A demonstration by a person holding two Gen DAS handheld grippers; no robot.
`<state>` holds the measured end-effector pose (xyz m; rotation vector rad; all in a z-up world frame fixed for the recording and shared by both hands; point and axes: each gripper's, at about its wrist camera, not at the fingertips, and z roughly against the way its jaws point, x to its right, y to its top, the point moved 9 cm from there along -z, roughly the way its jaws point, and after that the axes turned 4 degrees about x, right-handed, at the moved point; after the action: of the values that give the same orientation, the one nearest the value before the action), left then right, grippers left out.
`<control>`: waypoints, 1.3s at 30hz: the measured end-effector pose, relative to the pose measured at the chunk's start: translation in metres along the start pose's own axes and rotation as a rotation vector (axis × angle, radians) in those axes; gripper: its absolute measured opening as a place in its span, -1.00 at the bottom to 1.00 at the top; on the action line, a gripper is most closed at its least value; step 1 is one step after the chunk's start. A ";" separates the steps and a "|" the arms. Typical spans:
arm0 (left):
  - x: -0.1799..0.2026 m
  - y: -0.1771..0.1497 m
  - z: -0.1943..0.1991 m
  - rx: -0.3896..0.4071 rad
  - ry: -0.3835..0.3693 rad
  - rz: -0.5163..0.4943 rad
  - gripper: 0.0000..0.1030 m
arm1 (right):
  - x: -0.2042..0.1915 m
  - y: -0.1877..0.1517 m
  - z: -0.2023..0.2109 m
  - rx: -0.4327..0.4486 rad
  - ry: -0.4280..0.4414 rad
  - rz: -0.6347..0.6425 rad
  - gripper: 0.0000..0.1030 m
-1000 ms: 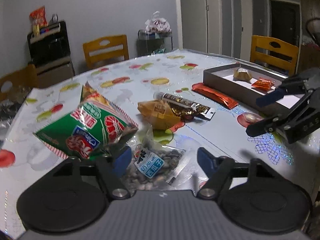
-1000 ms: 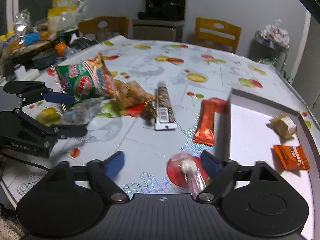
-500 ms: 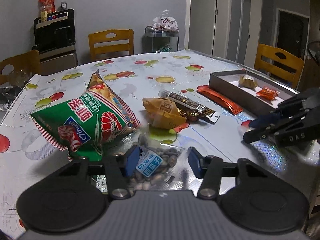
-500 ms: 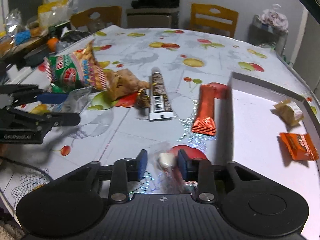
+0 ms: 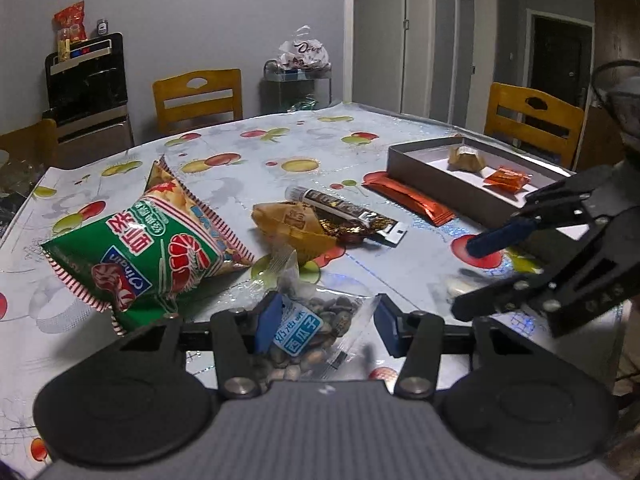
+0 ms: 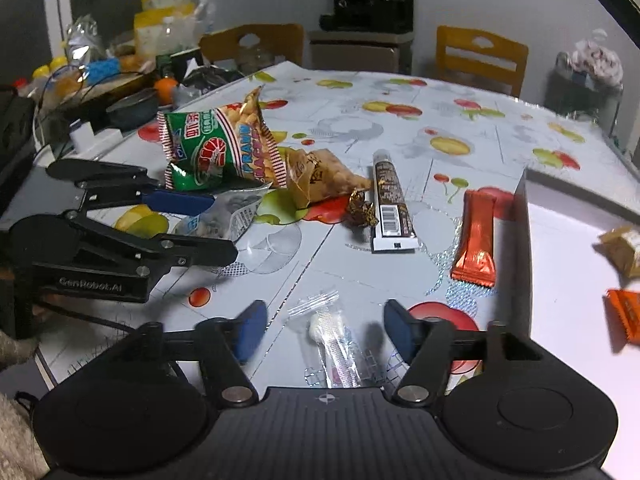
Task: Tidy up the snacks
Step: 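Grasp the clear bag with white candy with the right tool while the left tool grasps the blue-labelled nut bag, then lift both bags and carry them toward the white tray box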
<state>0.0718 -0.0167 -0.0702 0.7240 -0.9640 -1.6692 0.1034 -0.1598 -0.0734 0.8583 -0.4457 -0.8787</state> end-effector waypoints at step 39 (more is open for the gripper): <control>-0.015 0.009 0.006 0.039 0.080 0.064 -0.49 | 0.002 -0.001 0.005 0.078 0.003 0.007 -0.58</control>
<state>0.0756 -0.0022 -0.0598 0.7720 -0.9555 -1.5587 0.1009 -0.1643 -0.0707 0.9285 -0.4827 -0.8577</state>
